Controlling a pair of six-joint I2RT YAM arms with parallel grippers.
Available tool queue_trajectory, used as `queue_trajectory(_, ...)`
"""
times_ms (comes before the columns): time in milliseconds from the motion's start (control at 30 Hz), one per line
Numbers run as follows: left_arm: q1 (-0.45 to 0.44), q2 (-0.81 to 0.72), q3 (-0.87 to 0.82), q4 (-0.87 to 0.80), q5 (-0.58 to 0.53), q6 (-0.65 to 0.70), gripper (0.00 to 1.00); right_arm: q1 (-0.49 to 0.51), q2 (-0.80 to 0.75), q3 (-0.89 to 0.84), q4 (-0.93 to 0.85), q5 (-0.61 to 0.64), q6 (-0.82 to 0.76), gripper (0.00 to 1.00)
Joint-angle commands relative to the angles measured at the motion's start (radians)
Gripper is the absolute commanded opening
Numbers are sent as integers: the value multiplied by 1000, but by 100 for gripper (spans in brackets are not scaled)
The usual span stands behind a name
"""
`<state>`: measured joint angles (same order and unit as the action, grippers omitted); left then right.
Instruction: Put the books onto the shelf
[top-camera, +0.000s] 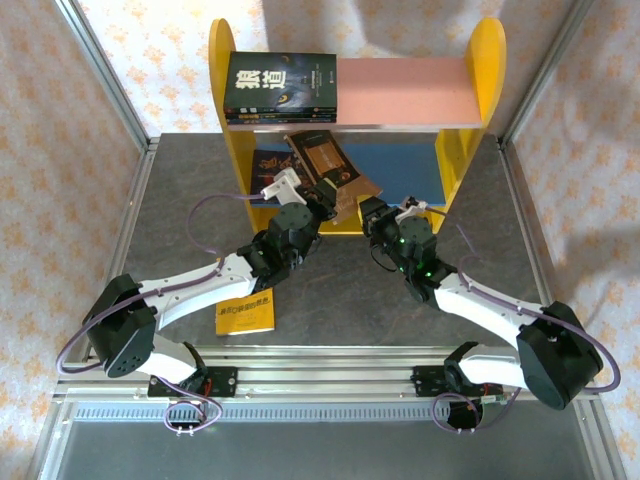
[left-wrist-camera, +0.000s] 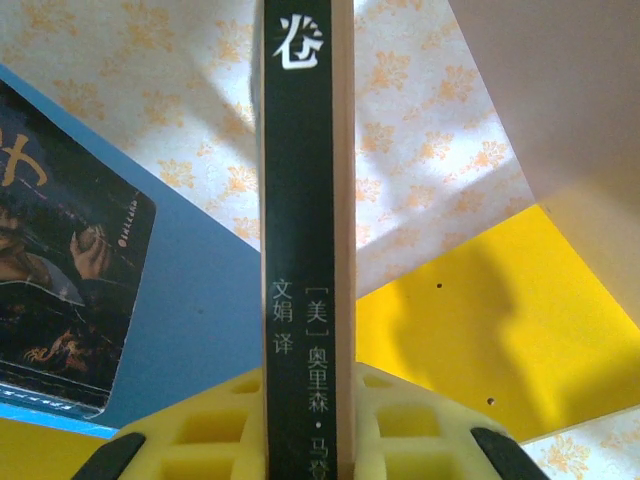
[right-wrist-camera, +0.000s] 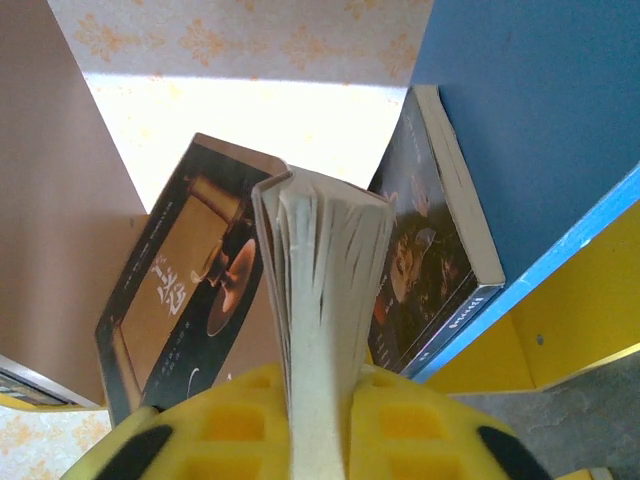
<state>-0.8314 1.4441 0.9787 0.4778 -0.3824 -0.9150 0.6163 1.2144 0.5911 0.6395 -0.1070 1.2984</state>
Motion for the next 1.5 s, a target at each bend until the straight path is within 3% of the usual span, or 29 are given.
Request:
queue_trajectory(0,-11,-54,0,58,-16,20,0,-8,-17,38,-37,25,-41,7)
queue_trajectory(100,-11,-72,-5,27,-28,26,0,-23,-24,49,-56,14,-76,0)
queue_trajectory(133,-12,-78,-12,19,-35,27,6,-31,-24,54,-66,9,-89,0)
queue_trajectory(233,-11,-105,-10,-41,-54,55,46,-67,-54,92,-105,-46,-169,0)
queue_trajectory(267,-12,-117,4,-93,-57,80,53,-87,-55,115,-141,-78,-209,0)
queue_trajectory(367,-11,-152,36,-224,-77,132,60,-150,-36,196,-224,-199,-312,0)
queue_trajectory(633,-6,-265,73,-513,-123,269,64,-281,97,390,-355,-528,-513,0)
queue_trajectory(767,-6,-313,76,-630,-121,296,64,-314,150,478,-441,-635,-628,0)
queue_trajectory(1067,-1,-397,-19,-679,-105,250,65,-342,240,534,-410,-780,-757,0)
queue_trajectory(1467,6,-379,32,-760,-49,293,67,-342,389,591,-318,-830,-839,0)
